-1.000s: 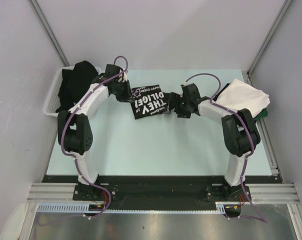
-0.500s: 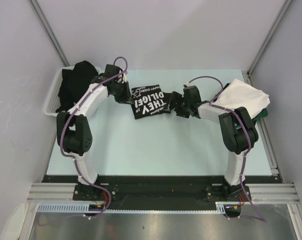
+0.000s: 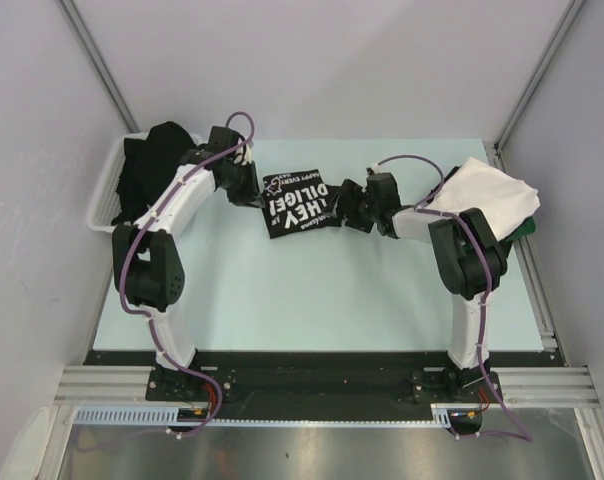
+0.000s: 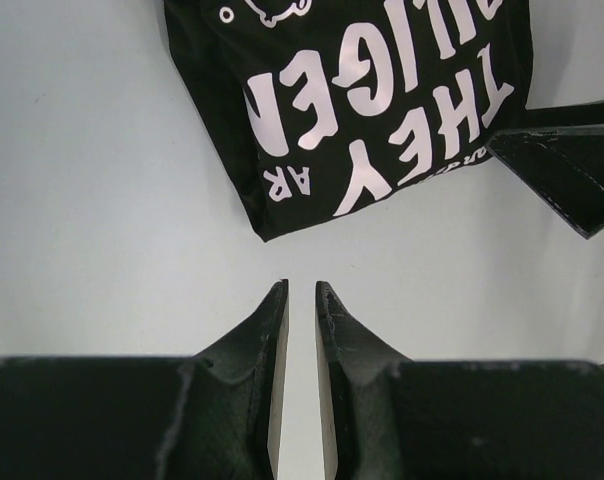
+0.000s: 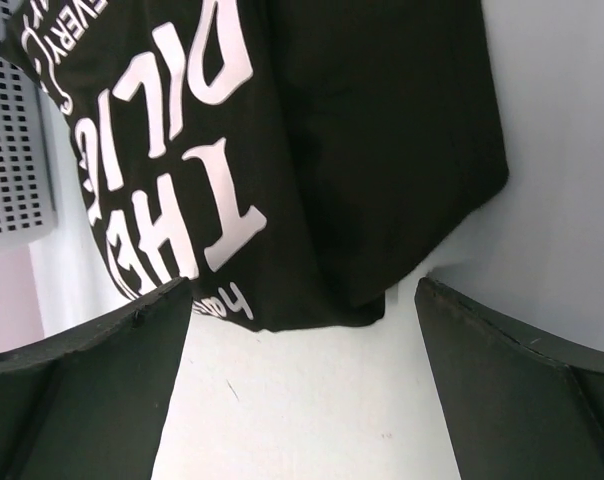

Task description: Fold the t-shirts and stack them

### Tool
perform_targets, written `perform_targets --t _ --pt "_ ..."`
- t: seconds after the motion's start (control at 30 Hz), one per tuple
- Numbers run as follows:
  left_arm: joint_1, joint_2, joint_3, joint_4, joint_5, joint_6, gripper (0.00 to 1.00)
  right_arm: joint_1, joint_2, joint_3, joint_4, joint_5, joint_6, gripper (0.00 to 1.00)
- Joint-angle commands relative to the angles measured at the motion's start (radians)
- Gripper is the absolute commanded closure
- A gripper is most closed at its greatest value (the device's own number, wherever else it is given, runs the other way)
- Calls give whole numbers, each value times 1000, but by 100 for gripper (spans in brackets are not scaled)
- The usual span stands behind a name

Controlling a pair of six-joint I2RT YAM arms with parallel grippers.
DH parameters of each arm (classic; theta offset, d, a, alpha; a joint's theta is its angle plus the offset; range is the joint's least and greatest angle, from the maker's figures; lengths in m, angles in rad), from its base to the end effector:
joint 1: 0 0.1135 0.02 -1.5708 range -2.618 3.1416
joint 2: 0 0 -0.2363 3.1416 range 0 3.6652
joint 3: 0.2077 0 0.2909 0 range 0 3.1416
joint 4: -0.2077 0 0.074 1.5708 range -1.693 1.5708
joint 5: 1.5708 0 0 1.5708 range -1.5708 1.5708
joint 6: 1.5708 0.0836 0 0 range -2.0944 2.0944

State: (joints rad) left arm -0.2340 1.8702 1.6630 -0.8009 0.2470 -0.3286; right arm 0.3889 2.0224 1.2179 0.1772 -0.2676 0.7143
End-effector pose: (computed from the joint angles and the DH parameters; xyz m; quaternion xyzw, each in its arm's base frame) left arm 0.4460 -0.1273 0.2083 -0.0109 0.9539 -0.1902 0.2319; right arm 0.4440 0.2058 0.0719 0.0832 0.8810 0.3372 0.3213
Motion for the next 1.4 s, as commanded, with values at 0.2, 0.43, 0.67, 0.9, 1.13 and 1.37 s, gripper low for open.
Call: perform_targets --t 0.2,0.43,0.67,0.9,1.13,1.37 --pt "-7 -49 23 -14 -20 28 80 7 90 0 48 -61 56 0" --pt "-7 -51 23 -23 -26 37 80 16 127 0 83 -88 77 7" --pt "-7 -52 17 -21 -28 45 80 1 185 0 130 -183 132 89" --pt "-7 -59 3 -3 -20 40 80 -5 164 0 102 -205 83 100" --pt "-7 -42 -11 43 -6 23 80 -36 70 0 -30 -202 -19 100" --pt "-7 36 1 155 67 -26 80 -53 -74 0 -272 -167 -168 100"
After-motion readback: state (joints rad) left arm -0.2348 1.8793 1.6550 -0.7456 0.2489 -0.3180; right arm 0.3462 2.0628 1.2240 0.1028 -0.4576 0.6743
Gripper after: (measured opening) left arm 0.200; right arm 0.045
